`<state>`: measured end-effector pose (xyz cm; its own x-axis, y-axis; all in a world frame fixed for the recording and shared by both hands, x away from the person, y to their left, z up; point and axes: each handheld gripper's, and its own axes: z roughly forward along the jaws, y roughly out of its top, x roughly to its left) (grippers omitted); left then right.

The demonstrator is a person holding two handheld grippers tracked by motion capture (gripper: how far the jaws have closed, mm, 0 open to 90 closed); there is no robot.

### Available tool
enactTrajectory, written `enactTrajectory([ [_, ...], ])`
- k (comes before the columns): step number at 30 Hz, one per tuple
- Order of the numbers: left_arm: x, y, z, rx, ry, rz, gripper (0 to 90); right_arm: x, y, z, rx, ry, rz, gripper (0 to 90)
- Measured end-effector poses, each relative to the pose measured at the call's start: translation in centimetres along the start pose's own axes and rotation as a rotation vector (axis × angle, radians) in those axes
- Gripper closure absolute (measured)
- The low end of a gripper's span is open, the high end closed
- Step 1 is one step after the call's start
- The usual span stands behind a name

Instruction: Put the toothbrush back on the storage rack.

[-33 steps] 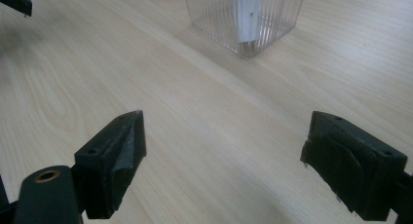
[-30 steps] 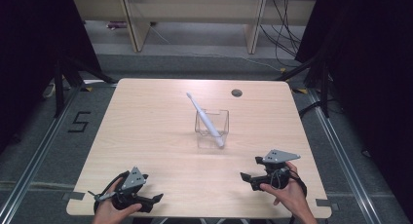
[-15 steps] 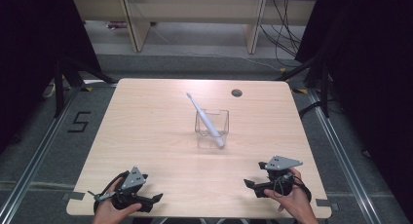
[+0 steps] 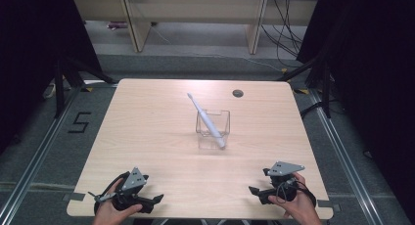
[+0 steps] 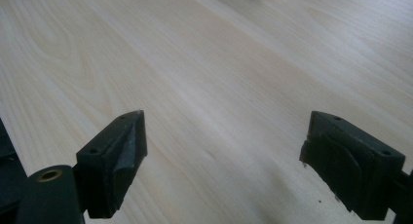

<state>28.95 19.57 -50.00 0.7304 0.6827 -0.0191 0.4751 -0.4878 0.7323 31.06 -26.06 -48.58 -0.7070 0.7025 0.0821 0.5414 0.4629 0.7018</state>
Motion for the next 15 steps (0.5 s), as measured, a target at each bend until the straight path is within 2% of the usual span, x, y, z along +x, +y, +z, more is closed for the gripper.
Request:
enactTrajectory([
  [2, 0.01, 0.01, -0.02, 0.002, 0.0, 0.003, 14.7, -0.21, -0.13, -0.09, -0.004, -0.007, -0.019, 16.3],
  [3, -0.01, 0.01, -0.01, 0.0, 0.0, 0.002, 14.7, -0.48, -0.15, -0.14, -0.004, -0.008, -0.045, 16.3],
  [8, -0.01, 0.01, 0.01, 0.001, 0.0, 0.002, 14.7, -0.82, -0.53, -0.2, -0.001, -0.013, -0.045, 16.3],
  [9, 0.0, 0.01, 0.01, 0.001, 0.001, 0.003, 14.7, -0.72, -0.68, -0.41, 0.023, -0.024, -0.017, 16.4],
  [10, 0.0, 0.01, 0.01, 0.001, 0.001, 0.003, 14.7, -0.72, -0.68, -0.41, 0.023, -0.024, -0.017, 16.4],
  [11, -0.01, 0.01, 0.0, 0.001, 0.001, 0.002, 14.7, -0.87, -0.74, -0.4, 0.018, -0.025, -0.042, 16.5],
  [14, 0.0, 0.0, 0.0, 0.001, 0.002, 0.001, 14.7, -0.85, -0.79, -0.42, 0.022, -0.023, -0.038, 16.5],
  [15, 0.0, -0.01, 0.0, 0.002, 0.002, 0.001, 14.7, -0.75, -0.81, -0.49, 0.032, -0.024, -0.022, 16.4],
])
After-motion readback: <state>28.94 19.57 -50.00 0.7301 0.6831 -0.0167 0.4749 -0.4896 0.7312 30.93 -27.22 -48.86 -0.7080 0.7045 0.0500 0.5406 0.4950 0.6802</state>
